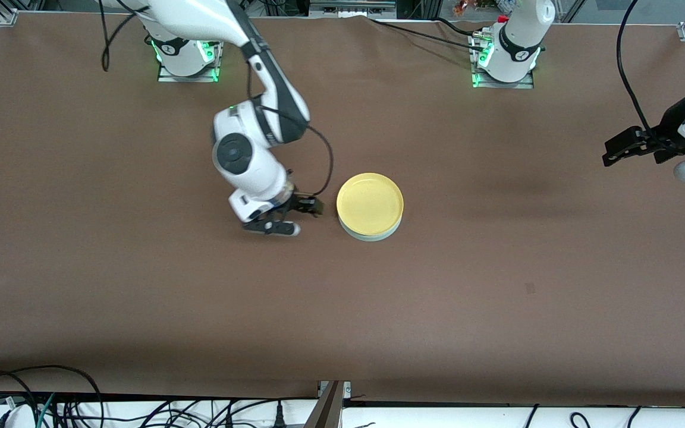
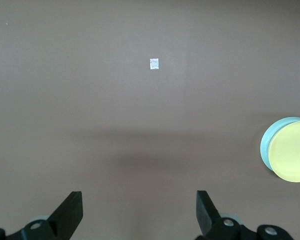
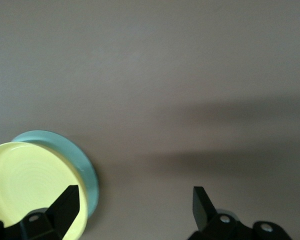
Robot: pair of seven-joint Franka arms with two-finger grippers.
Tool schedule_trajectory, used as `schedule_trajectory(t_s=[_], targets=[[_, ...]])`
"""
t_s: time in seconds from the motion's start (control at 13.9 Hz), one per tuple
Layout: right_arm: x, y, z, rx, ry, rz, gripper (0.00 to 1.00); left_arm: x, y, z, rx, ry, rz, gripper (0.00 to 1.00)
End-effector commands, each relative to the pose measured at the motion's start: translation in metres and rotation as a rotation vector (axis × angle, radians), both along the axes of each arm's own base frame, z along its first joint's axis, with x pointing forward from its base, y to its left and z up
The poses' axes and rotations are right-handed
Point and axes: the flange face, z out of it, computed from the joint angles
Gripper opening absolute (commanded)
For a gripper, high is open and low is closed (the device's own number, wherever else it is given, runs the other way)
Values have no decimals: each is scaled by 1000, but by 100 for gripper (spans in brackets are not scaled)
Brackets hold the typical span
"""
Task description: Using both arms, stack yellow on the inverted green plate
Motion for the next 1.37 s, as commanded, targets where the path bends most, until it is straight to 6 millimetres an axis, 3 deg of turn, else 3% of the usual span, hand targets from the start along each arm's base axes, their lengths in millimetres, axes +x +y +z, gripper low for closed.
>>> schedule_trajectory(t_s=[0.0, 0.29, 0.58, 0.79, 0.94, 1.15, 1.3], targets=[[31, -64, 44, -58, 35, 110, 100, 3, -2, 6, -29, 4, -16, 100], [52, -162, 102, -106, 100, 191, 100, 3, -3, 6, -28, 2, -19, 100], [54, -242, 141, -74, 190, 211, 100, 3, -4, 6, -29, 2, -19, 100], [42, -285, 181, -41, 216, 205, 100, 3, 0, 6, -29, 2, -13, 100], [27, -326, 220, 34, 177, 198, 100, 4, 2, 6, -29, 4, -9, 100], [6, -342, 257, -101, 156, 247, 100, 3, -3, 6, -28, 4, -17, 100], [-12, -365, 293, -134, 97, 218, 100, 3, -6, 6, -28, 4, -22, 100]])
